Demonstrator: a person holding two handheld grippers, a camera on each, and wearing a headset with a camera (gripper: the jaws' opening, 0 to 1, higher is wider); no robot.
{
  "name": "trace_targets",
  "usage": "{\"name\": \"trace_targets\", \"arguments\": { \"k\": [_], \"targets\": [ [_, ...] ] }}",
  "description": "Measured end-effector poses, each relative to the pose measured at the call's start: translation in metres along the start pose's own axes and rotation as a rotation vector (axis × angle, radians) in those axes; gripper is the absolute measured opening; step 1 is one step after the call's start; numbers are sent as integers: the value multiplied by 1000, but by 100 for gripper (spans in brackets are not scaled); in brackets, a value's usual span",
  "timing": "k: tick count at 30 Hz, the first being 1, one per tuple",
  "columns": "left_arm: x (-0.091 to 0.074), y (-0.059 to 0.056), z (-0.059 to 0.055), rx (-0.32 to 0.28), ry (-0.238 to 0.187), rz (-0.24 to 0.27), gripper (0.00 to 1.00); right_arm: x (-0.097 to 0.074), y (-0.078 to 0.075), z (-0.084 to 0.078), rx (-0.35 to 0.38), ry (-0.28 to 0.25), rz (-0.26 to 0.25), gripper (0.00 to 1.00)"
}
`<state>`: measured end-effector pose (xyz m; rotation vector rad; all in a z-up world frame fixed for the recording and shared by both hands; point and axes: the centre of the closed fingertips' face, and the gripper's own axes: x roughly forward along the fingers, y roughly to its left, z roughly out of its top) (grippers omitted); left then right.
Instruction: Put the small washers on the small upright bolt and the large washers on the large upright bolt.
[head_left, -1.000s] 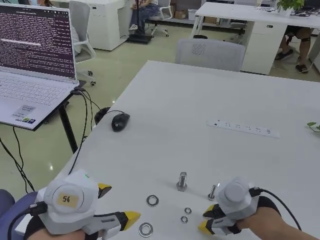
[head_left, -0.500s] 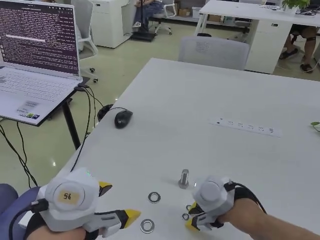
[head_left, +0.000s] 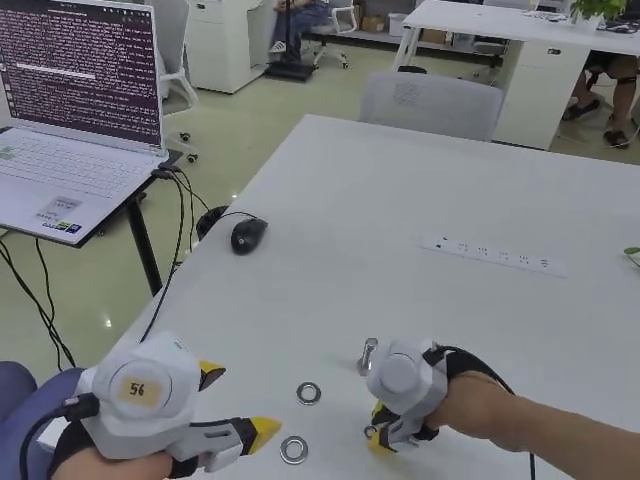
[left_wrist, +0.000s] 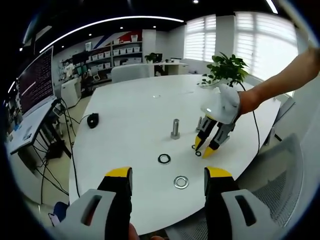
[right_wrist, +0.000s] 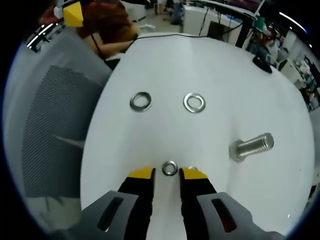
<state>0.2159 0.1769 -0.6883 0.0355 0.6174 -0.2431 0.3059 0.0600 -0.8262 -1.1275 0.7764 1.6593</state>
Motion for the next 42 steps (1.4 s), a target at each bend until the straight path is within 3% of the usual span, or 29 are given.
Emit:
{"name": "trace_targets", "arguments": {
  "k": [7, 13, 30, 35, 42],
  "targets": [
    [-2, 3, -2, -9, -2, 7, 57, 1, 0, 1, -41, 18, 0, 14],
    [-4, 5, -3, -11, -2, 14, 57, 1, -1, 1, -29, 5, -4, 14],
    [-4, 5, -3, -7, 0, 11, 57, 0, -1, -3, -97, 25, 26, 14],
    [-4, 4, -2, -5, -1, 10, 57, -1, 0, -3, -87, 16, 13, 14],
    [-5, 5, -2, -6, -1, 13, 57, -4, 2, -8, -7, -15, -18, 13]
  ]
}}
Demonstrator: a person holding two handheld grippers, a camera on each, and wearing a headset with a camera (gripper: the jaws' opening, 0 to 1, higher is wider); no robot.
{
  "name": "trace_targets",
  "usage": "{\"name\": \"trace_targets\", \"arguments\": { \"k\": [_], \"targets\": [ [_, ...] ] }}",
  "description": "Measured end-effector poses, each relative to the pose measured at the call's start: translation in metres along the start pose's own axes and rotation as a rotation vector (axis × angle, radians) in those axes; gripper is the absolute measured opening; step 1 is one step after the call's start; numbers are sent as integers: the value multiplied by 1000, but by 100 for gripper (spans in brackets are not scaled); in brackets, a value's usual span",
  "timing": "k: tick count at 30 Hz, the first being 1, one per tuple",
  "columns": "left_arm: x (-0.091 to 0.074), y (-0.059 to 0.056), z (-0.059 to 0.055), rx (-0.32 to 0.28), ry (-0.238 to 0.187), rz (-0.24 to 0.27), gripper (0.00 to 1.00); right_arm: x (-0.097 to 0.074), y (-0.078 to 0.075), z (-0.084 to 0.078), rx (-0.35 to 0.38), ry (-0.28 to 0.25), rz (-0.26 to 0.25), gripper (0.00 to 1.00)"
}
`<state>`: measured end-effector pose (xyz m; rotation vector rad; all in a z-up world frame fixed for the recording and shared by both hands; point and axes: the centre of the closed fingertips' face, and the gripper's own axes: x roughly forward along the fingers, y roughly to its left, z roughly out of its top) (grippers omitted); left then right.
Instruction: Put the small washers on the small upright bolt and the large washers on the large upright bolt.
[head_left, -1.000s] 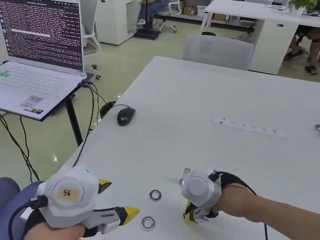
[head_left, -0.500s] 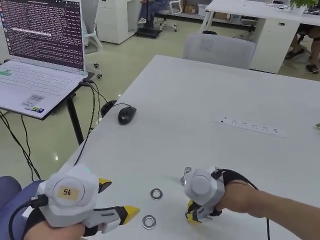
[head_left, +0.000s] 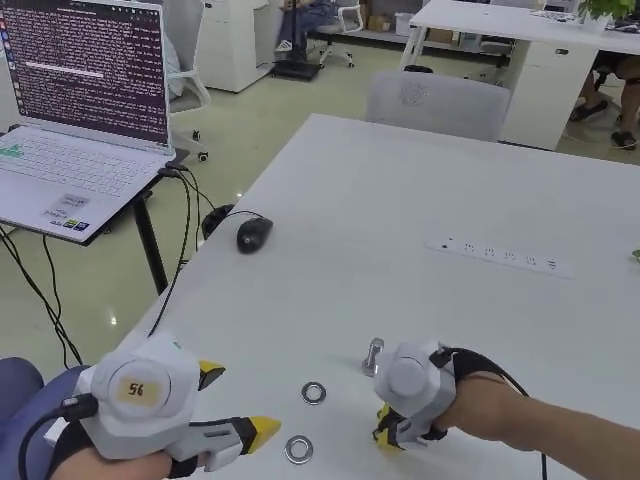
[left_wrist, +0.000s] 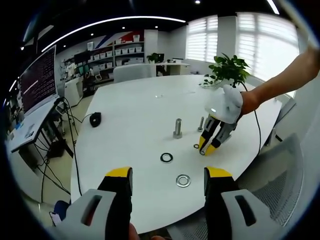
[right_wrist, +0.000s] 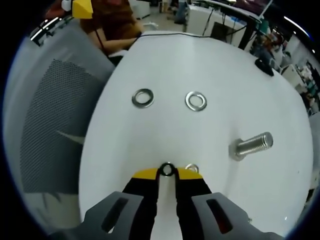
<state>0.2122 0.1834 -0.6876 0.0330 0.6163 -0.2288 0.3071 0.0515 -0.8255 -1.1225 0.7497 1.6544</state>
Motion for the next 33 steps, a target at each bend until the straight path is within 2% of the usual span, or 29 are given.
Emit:
{"name": "trace_targets", "arguments": {
  "k": [2, 4, 8, 15, 20, 24, 29, 33],
  "targets": [
    [0, 1, 1, 0, -1, 1, 57, -2, 2, -2, 32, -17, -11, 13],
    [0, 1, 1, 1, 0, 2, 57, -5, 7, -3, 95, -53, -11, 13],
    [1, 1, 1, 1, 1, 0, 57, -12, 9, -18, 174, -79, -33, 13],
    [4, -3, 3, 9, 2, -14, 57, -34, -3, -50, 308, -110, -103, 13],
    [6, -6, 6, 16, 0, -22, 57, -63, -20, -72, 346, -116, -180, 13],
    [8, -7, 7, 20, 0, -26, 57, -81, -34, -84, 370, -118, -221, 13],
    [9, -9, 9, 22, -1, -30, 57, -95, -47, -92, 385, -123, -256, 13],
    [10, -10, 8, 21, 1, -30, 57, -101, -53, -93, 382, -122, -268, 13]
  ]
}}
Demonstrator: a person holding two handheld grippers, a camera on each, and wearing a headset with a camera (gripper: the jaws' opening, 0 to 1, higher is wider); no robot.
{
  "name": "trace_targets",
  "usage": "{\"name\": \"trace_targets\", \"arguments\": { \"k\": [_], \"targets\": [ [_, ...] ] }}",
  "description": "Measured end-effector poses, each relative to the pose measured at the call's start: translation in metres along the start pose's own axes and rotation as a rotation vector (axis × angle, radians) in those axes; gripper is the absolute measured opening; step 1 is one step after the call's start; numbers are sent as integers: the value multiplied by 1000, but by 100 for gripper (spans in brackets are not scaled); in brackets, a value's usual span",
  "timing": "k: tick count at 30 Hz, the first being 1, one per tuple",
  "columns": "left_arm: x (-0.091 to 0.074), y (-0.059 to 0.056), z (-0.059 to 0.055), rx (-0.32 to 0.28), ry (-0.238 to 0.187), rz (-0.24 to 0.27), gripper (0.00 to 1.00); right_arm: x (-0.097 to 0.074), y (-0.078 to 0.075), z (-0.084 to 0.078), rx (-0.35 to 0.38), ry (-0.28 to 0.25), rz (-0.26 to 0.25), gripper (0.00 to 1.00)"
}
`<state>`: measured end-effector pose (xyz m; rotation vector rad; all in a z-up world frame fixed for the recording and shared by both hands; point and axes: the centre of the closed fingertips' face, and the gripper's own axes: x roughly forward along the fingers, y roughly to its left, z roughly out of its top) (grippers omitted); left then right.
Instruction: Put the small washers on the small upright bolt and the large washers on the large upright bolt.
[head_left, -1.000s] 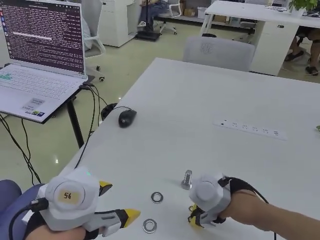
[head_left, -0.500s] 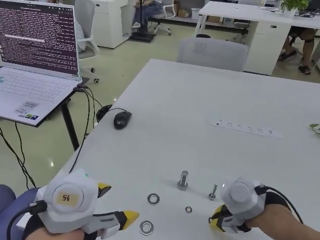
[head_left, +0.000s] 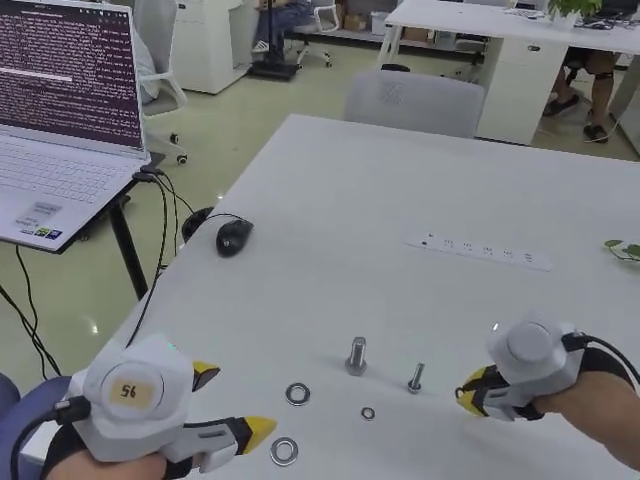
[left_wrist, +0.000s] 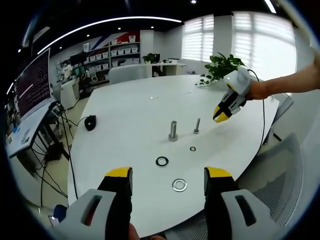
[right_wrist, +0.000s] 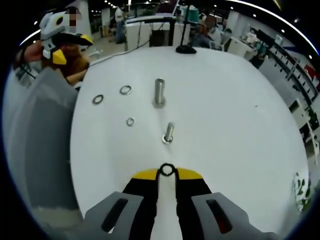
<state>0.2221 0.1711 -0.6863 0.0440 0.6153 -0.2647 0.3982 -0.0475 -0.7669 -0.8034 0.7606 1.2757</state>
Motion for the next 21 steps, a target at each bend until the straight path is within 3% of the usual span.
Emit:
{"name": "trace_targets", "arguments": {
  "k": [15, 21],
  "targets": [
    [-2, 1, -1, -10, -1, 9, 57, 5, -11, 41, -125, -1, 27, 13],
    [-1, 1, -2, -15, -2, 11, 57, 11, -10, 53, -187, 30, 55, 13]
  ]
}}
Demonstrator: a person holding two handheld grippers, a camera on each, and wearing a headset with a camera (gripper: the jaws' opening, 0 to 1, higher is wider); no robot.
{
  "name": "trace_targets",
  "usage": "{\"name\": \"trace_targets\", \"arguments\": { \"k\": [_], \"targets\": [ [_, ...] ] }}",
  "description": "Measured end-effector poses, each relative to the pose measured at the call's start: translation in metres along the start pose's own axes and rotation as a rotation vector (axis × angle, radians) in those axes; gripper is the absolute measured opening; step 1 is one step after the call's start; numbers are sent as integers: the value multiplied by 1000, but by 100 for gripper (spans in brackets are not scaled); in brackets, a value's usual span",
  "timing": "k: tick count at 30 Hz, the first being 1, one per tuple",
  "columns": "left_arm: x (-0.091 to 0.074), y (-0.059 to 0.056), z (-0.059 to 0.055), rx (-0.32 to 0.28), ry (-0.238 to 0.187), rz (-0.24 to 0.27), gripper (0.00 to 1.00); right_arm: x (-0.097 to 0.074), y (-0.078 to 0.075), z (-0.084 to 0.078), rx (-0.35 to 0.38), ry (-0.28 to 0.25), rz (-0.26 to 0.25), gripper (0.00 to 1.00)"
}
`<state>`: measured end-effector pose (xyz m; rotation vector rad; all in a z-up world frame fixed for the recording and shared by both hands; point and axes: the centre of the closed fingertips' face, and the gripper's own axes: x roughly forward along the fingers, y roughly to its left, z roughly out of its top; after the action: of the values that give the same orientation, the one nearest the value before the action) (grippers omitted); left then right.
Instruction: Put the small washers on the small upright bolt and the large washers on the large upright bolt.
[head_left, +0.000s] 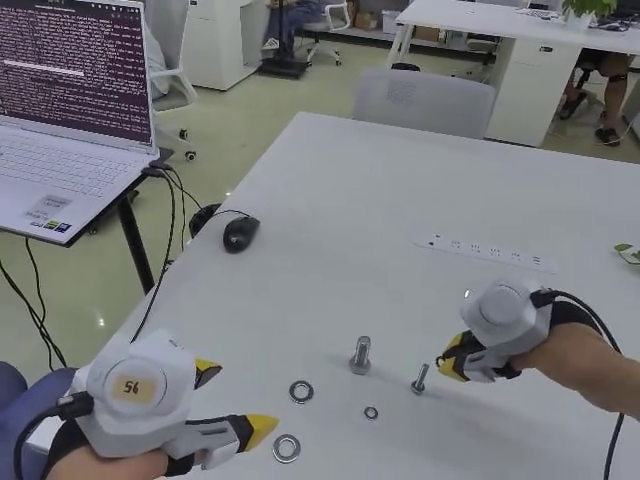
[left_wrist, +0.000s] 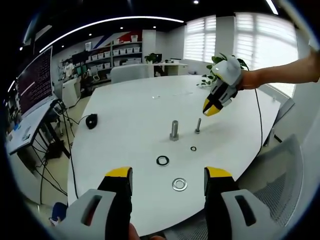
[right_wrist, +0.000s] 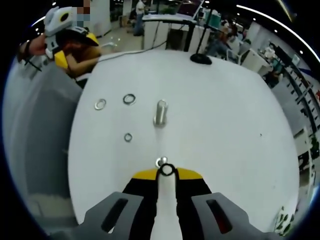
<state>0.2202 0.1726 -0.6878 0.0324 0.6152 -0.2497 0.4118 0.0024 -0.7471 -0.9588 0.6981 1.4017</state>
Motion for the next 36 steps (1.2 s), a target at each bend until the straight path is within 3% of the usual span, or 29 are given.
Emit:
{"name": "trace_targets", "arguments": {
  "k": [14, 36],
  "targets": [
    [-2, 1, -4, -10, 3, 4, 57, 15, 3, 3, -66, 75, 43, 13],
    [-4, 5, -6, -14, 3, 8, 57, 25, 6, 0, -79, 115, 59, 13]
  ]
}}
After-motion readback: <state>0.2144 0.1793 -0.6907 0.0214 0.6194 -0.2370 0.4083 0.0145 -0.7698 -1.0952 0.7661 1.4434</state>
